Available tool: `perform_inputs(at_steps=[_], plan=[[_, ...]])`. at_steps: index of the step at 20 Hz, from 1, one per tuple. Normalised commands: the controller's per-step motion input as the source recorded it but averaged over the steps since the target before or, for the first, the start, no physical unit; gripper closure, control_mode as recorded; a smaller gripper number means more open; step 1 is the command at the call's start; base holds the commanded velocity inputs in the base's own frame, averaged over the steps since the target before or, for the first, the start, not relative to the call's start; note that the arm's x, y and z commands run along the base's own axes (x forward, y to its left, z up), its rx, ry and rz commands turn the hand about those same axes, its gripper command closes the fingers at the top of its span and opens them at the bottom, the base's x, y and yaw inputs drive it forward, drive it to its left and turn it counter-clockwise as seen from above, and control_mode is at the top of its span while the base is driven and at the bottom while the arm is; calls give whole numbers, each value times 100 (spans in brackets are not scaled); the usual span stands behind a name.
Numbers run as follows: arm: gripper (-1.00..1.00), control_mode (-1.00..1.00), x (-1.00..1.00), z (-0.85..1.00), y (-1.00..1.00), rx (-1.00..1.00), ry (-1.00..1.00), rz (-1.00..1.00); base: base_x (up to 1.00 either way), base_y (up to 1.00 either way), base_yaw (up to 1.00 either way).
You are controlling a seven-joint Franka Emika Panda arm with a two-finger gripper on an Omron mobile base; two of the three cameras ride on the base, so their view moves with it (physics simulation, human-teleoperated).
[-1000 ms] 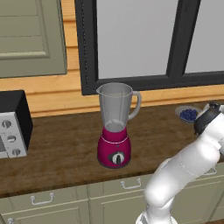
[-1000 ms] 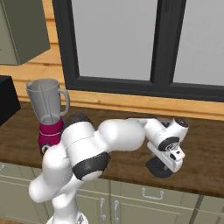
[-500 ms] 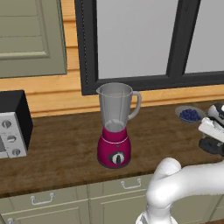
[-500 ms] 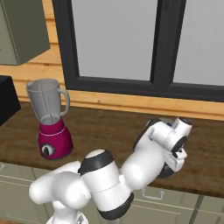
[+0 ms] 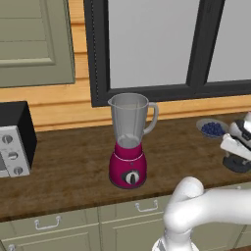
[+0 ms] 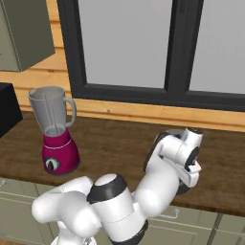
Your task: Close the lid blender by securely placing the lid on top.
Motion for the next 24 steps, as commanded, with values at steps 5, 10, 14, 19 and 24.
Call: perform_inputs(at_steps=[5, 10, 14, 19, 24], plan=[[100, -100, -62, -100, 62, -4, -1, -9, 0, 0, 0], [100, -100, -38, -90, 47, 0, -3, -4, 0, 0, 0], [100, -100, -46, -74, 9, 6, -12, 0, 0, 0, 0], [100, -100, -50, -96, 14, 4, -1, 0, 0, 0, 0], [100, -100, -10, -100, 68, 0, 3, 0, 0, 0, 0]])
